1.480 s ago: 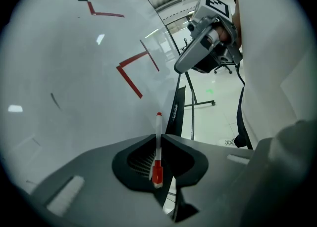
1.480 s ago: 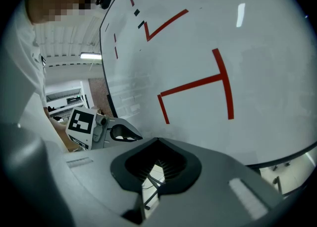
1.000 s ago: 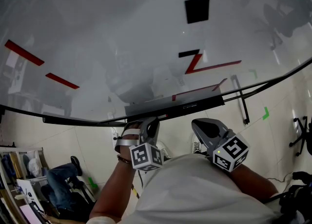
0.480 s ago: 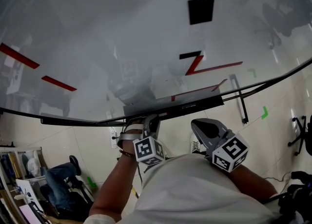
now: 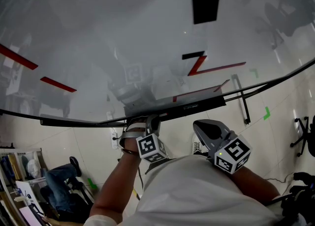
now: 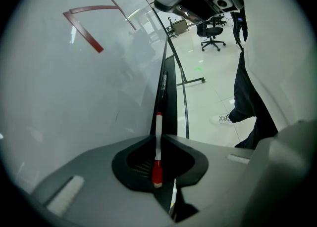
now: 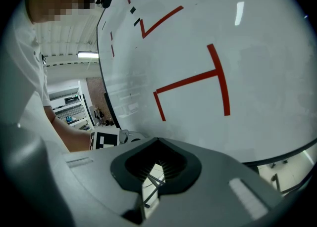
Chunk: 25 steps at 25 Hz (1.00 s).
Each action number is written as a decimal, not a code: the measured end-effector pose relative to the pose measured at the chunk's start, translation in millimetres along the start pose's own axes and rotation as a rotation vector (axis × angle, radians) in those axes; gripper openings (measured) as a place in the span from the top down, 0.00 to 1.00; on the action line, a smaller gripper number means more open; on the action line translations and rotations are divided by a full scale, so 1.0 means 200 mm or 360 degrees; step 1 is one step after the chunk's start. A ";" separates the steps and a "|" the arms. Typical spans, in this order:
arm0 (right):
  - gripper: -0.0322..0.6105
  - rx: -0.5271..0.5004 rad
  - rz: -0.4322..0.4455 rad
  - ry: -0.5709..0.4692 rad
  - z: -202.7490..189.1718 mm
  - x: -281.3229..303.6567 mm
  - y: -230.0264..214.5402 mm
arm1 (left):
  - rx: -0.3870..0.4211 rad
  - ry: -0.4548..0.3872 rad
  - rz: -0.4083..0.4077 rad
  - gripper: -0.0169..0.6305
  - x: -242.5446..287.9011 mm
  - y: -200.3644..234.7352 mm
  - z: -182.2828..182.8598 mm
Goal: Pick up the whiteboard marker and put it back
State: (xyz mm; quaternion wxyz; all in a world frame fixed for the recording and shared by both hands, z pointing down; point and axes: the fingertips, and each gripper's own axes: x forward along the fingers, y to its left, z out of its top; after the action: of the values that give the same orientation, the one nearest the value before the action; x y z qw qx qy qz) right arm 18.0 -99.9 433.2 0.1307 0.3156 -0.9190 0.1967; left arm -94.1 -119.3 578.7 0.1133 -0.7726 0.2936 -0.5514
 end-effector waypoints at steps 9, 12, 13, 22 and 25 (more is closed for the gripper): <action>0.95 0.0005 -0.0001 0.0001 -0.01 0.00 0.00 | 0.0019 0.0020 0.0009 0.89 0.01 0.00 -0.02; 0.95 0.0003 0.0002 0.0000 -0.01 0.00 0.00 | 0.0004 -0.0002 0.0009 0.83 0.00 0.00 0.00; 0.95 0.0001 0.0002 -0.0001 0.00 0.00 0.00 | -0.0004 -0.0008 0.0015 0.83 0.00 0.00 0.00; 0.95 0.0003 0.0016 -0.0001 -0.01 0.00 0.01 | -0.0045 -0.0019 0.0040 0.83 -0.03 0.01 0.00; 0.95 -0.0002 0.0020 0.0000 -0.01 0.00 0.01 | -0.0104 -0.0034 0.0027 0.83 -0.03 0.01 0.01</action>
State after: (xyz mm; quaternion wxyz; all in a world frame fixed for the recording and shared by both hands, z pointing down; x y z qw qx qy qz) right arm 16.7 -97.4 434.2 0.1297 0.3099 -0.9211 0.1969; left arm -94.8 -116.6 572.3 0.0957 -0.7791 0.3168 -0.5324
